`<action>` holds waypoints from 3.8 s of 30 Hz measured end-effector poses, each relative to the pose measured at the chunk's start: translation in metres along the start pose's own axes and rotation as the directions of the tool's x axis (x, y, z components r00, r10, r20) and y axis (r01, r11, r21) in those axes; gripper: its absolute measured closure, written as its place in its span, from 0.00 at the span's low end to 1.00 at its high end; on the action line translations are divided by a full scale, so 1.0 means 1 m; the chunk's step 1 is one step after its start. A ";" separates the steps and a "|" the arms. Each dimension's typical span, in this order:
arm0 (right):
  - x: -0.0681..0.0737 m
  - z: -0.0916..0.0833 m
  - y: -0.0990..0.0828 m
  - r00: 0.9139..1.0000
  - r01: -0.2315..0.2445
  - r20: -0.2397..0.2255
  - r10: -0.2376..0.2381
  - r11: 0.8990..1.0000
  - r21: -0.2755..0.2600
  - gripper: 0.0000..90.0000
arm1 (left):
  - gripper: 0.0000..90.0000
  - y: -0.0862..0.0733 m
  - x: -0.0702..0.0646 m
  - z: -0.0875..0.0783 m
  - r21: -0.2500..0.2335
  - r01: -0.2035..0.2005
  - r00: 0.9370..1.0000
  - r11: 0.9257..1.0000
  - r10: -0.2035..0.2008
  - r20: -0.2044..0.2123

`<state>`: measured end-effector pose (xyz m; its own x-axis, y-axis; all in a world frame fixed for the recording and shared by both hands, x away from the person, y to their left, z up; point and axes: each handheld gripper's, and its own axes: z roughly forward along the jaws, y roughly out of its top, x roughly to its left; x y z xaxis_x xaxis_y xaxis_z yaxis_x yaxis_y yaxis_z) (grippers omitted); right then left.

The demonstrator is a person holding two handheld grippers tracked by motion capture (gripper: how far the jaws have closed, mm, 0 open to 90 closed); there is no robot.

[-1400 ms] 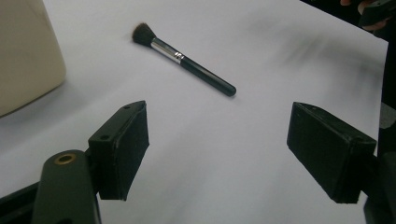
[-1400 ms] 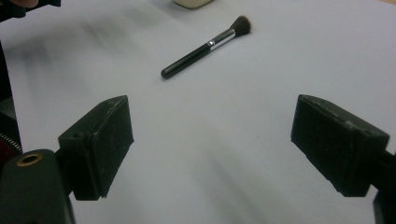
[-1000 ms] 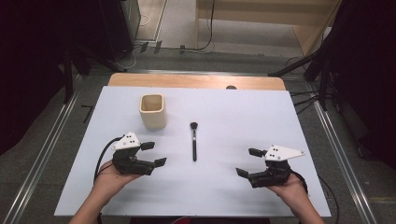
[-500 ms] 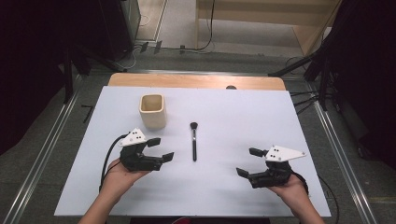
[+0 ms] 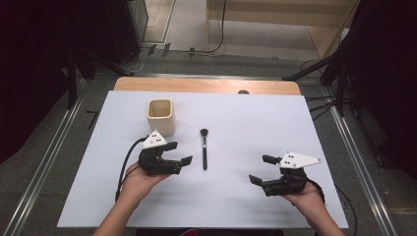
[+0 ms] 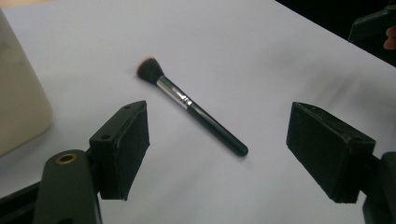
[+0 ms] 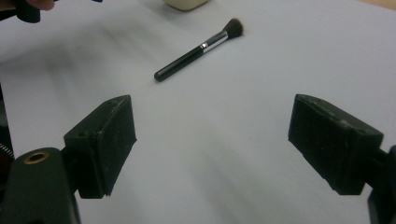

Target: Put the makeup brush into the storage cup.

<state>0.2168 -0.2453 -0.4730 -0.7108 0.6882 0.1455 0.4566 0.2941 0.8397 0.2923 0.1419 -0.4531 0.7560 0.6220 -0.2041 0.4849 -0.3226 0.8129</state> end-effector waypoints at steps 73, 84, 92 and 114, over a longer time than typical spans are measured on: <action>-0.005 0.006 -0.005 0.997 0.000 0.078 -0.007 0.996 0.086 0.18 | 0.23 0.055 -0.018 0.084 0.330 0.268 0.955 0.905 -0.203 -0.218; -0.003 0.008 -0.005 0.997 0.013 0.072 -0.021 0.994 0.110 0.18 | 0.26 0.070 -0.014 0.094 0.437 0.331 0.938 0.836 -0.239 -0.252; -0.004 0.009 -0.005 0.997 0.016 0.072 -0.025 0.993 0.119 0.18 | 0.26 0.068 -0.010 0.102 0.513 0.395 0.917 0.762 -0.291 -0.274; -0.001 0.011 -0.005 0.997 0.039 0.067 -0.048 0.990 0.136 0.18 | 0.26 0.057 -0.009 0.125 0.515 0.426 0.897 0.744 -0.271 -0.351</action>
<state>0.2216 -0.2404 -0.4835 -0.6948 0.7158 0.0695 0.4970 0.4081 0.7658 0.3685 0.0287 -0.4729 0.3922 0.8951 -0.2119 0.9092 -0.3423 0.2371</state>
